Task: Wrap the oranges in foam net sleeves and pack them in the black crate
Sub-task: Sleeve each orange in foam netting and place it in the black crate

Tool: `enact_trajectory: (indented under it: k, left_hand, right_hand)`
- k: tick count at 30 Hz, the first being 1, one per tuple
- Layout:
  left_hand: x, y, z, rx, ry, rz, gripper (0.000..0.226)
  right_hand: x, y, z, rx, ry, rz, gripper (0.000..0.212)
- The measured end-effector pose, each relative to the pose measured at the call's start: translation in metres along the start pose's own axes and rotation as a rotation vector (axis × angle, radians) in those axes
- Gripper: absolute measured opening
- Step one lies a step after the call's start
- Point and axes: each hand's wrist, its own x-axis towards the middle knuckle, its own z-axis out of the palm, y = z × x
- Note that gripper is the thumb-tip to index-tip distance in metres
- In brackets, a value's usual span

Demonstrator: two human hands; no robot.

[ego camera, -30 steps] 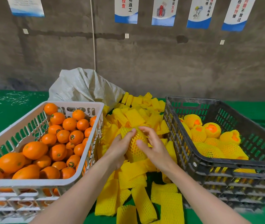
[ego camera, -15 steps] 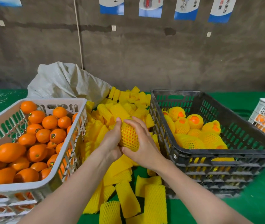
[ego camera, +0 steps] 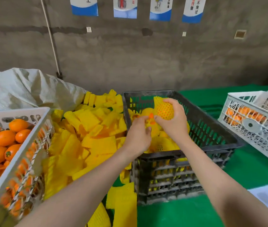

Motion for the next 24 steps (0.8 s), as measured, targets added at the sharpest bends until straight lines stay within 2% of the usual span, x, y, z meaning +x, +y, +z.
enact_trajectory:
  k: [3, 5, 7, 12, 16, 19, 24]
  left_hand:
    - [0.011, 0.005, 0.017, 0.359, -0.295, 0.038, 0.024]
    - [0.017, 0.006, 0.021, 0.562, -0.503, 0.024, 0.031]
    - [0.021, 0.005, 0.025, 0.661, -0.611, 0.007, 0.036]
    - [0.019, 0.002, 0.026, 0.683, -0.590, 0.013, 0.032]
    - [0.018, 0.000, 0.029, 0.677, -0.564, 0.007, 0.032]
    - [0.018, -0.001, 0.030, 0.685, -0.561, -0.012, 0.038]
    - [0.016, 0.000, 0.028, 0.660, -0.543, -0.009, 0.037]
  right_hand:
    - [0.033, 0.031, -0.009, -0.154, -0.030, 0.101, 0.064]
    - [0.059, 0.049, -0.008, -0.248, -0.047, 0.163, 0.069]
    - [0.082, 0.068, -0.002, -0.384, -0.102, 0.199, 0.069]
    - [0.115, 0.120, 0.020, -0.707, -0.275, 0.209, 0.060]
    - [0.129, 0.148, 0.030, -0.633, -0.380, 0.238, 0.062]
    - [0.131, 0.162, 0.032, -0.561, -0.464, 0.342, 0.066]
    - [0.128, 0.166, 0.036, -0.735, -0.570, 0.374, 0.055]
